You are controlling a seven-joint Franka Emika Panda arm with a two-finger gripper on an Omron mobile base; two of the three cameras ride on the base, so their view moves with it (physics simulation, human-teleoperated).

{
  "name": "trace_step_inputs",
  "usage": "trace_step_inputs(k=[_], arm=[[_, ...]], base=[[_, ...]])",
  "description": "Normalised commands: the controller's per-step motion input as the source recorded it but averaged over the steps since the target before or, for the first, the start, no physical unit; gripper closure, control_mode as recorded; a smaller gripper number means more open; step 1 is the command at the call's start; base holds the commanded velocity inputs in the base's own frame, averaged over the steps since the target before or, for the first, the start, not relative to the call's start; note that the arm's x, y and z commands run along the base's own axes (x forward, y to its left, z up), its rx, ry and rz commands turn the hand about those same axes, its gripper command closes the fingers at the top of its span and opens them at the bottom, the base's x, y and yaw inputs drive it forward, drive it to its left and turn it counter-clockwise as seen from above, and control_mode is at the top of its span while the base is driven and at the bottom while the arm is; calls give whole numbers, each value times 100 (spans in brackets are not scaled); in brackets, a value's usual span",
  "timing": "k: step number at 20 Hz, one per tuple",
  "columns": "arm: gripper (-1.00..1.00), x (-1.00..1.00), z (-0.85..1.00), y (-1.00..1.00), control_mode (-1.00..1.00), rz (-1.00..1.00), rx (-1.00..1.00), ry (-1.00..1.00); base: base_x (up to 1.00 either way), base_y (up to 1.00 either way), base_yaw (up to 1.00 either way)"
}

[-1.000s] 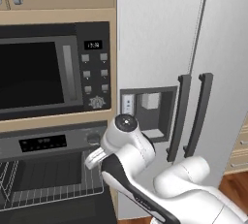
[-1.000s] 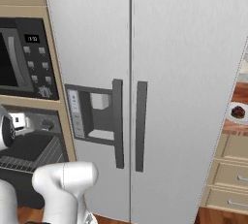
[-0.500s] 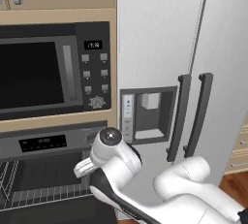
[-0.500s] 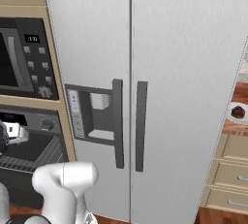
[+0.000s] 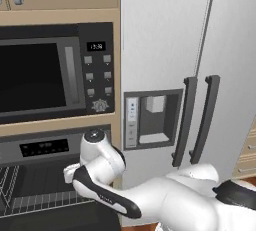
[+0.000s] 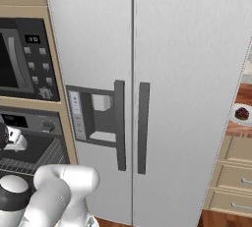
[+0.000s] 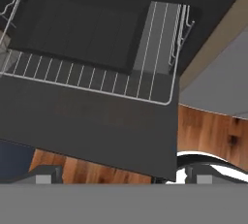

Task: Take the baked cake out of the oven and place it on the plate for cooling. Then close the oven door.

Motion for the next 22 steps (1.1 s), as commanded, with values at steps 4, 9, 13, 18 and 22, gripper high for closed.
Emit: trace_step_inputs(k=[4,9,13,18,22], arm=[[-100,-2,-45,36,-100,1,-3,0],[-100,-11,-61,30,-100,0,-2,-3],[-100,2,-58,16,-100,0,0,0],[-100,0,-44,20,-100,-4,1,0],[-100,-3,-35,22,-100,-9,1,0]], base=[[0,0,0],[0,0,0],[0,0,0],[0,0,0],[0,0,0]])
